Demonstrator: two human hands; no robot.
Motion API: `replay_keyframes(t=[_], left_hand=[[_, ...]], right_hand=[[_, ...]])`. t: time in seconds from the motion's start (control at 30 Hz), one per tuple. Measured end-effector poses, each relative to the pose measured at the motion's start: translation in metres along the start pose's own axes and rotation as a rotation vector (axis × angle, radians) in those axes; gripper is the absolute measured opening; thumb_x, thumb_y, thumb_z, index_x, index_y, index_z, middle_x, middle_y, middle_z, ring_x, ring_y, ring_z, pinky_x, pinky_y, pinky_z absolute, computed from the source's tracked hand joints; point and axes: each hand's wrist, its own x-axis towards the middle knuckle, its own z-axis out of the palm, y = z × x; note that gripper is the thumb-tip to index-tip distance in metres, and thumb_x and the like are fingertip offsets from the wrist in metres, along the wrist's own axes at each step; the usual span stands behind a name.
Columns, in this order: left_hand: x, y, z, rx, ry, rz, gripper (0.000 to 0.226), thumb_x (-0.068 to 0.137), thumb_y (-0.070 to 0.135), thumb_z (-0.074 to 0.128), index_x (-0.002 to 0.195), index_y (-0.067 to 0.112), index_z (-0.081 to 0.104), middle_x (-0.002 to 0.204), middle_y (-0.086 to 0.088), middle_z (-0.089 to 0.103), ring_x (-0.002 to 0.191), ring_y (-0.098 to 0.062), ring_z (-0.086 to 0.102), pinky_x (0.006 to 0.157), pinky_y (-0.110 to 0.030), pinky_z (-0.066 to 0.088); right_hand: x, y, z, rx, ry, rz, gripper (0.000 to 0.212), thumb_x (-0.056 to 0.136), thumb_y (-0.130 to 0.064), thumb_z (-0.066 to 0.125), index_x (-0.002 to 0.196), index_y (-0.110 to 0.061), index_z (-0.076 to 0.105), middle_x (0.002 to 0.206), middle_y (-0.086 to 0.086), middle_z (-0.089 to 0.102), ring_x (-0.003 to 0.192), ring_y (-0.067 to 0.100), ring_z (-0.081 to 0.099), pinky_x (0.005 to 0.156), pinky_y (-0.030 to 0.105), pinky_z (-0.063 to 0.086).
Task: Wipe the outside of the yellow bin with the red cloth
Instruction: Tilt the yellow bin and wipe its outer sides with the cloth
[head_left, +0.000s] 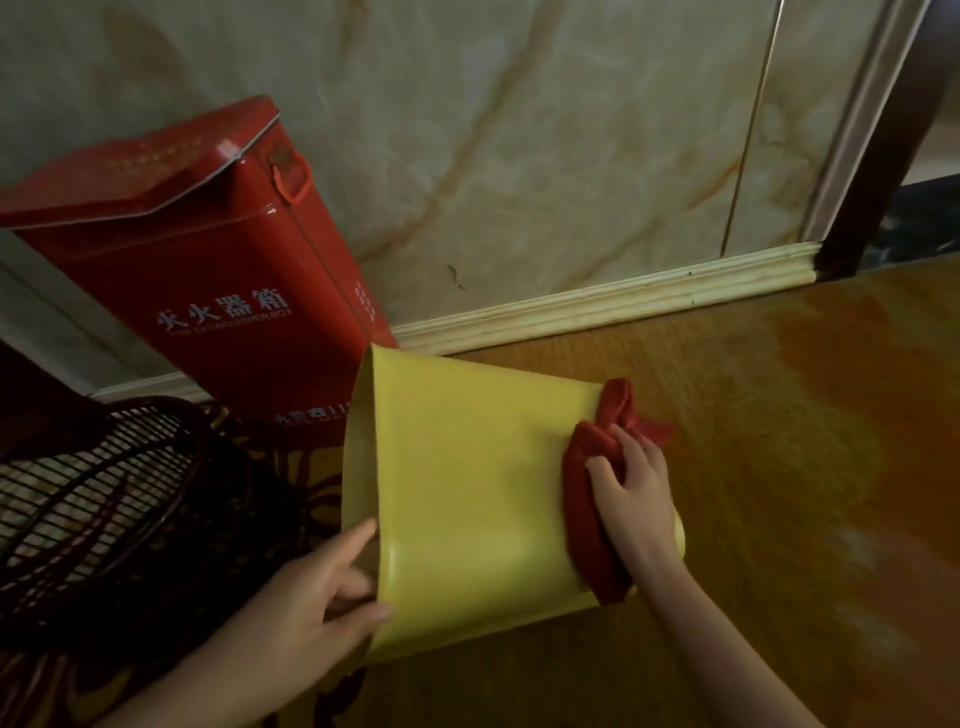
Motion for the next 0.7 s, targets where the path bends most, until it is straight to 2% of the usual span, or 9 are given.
replay_keyframes(t=[0.13,0.17,0.27,0.3,0.4,0.47,0.53,0.6,0.7], left_hand=[[0.026,0.024,-0.017,-0.132,0.163,0.087,0.075,0.073,0.041,0.056,0.140,0.021,0.028,0.093,0.016,0.075,0.090,-0.002,0.068,0.077,-0.018,0.051],[0.033,0.030,-0.024,-0.168,0.191,0.104,0.069,0.075,0.037,0.057,0.137,0.021,0.032,0.092,0.018,0.075,0.089,-0.001,0.068,0.074,-0.014,0.051],[0.053,0.044,-0.039,-0.258,0.181,0.157,0.042,0.084,0.019,0.055,0.125,0.025,0.048,0.091,0.012,0.076,0.088,-0.007,0.070,0.068,-0.011,0.051],[0.059,0.048,-0.042,-0.276,0.167,0.164,0.034,0.086,0.016,0.053,0.118,0.026,0.056,0.093,0.005,0.076,0.089,-0.012,0.071,0.068,-0.014,0.052],[0.069,0.057,-0.053,-0.310,0.171,0.157,0.026,0.089,0.009,0.049,0.103,0.026,0.064,0.090,-0.002,0.077,0.084,-0.015,0.072,0.063,-0.016,0.053],[0.072,0.057,-0.057,-0.307,0.164,0.150,0.027,0.088,0.007,0.050,0.099,0.027,0.064,0.086,-0.002,0.077,0.080,-0.014,0.072,0.060,-0.015,0.053],[0.075,0.058,-0.059,-0.281,0.156,0.148,0.026,0.088,0.007,0.051,0.100,0.027,0.063,0.083,0.001,0.077,0.077,-0.011,0.072,0.058,-0.014,0.052],[0.081,0.062,-0.060,-0.235,0.184,0.147,0.025,0.088,0.007,0.052,0.105,0.023,0.062,0.080,0.002,0.077,0.075,-0.008,0.071,0.058,-0.013,0.051],[0.090,0.078,-0.060,-0.198,0.186,0.149,0.022,0.089,0.005,0.051,0.105,0.010,0.064,0.079,-0.001,0.076,0.068,-0.007,0.071,0.055,-0.013,0.051]], right_hand=[[-0.014,-0.062,0.017,0.026,-0.187,-0.335,0.079,0.072,-0.059,0.046,0.143,-0.045,0.014,0.122,-0.009,0.041,0.112,0.015,0.046,0.094,0.040,0.046],[-0.010,-0.073,0.021,-0.001,-0.208,-0.373,0.081,0.069,-0.062,0.046,0.141,-0.048,0.012,0.126,-0.005,0.041,0.117,0.018,0.043,0.099,0.043,0.042],[0.016,-0.102,0.025,-0.125,-0.220,-0.299,0.083,0.069,-0.074,0.040,0.143,-0.043,0.018,0.157,0.006,0.018,0.144,0.024,0.012,0.115,0.054,0.009],[0.023,-0.107,0.027,-0.142,-0.227,-0.288,0.079,0.072,-0.073,0.039,0.142,-0.039,0.027,0.157,0.005,0.020,0.144,0.022,0.014,0.115,0.054,0.009],[0.023,-0.106,0.031,-0.141,-0.206,-0.445,0.061,0.077,-0.070,0.040,0.121,-0.033,0.058,0.146,-0.003,0.043,0.132,0.018,0.040,0.108,0.048,0.031],[0.014,-0.085,0.026,-0.112,-0.195,-0.542,0.056,0.076,-0.071,0.041,0.117,-0.037,0.060,0.143,-0.008,0.045,0.127,0.012,0.043,0.101,0.038,0.039],[0.012,-0.051,0.016,-0.107,-0.170,-0.571,0.052,0.077,-0.068,0.044,0.119,-0.041,0.057,0.142,-0.013,0.043,0.123,0.004,0.042,0.094,0.028,0.039],[0.023,-0.016,0.002,-0.045,-0.084,-0.445,0.043,0.081,-0.058,0.051,0.117,-0.038,0.060,0.138,-0.012,0.047,0.121,0.003,0.042,0.093,0.025,0.035],[0.044,0.015,-0.017,0.137,-0.008,-0.017,0.037,0.086,-0.047,0.052,0.118,-0.031,0.061,0.131,0.001,0.057,0.119,0.019,0.051,0.100,0.036,0.039]])
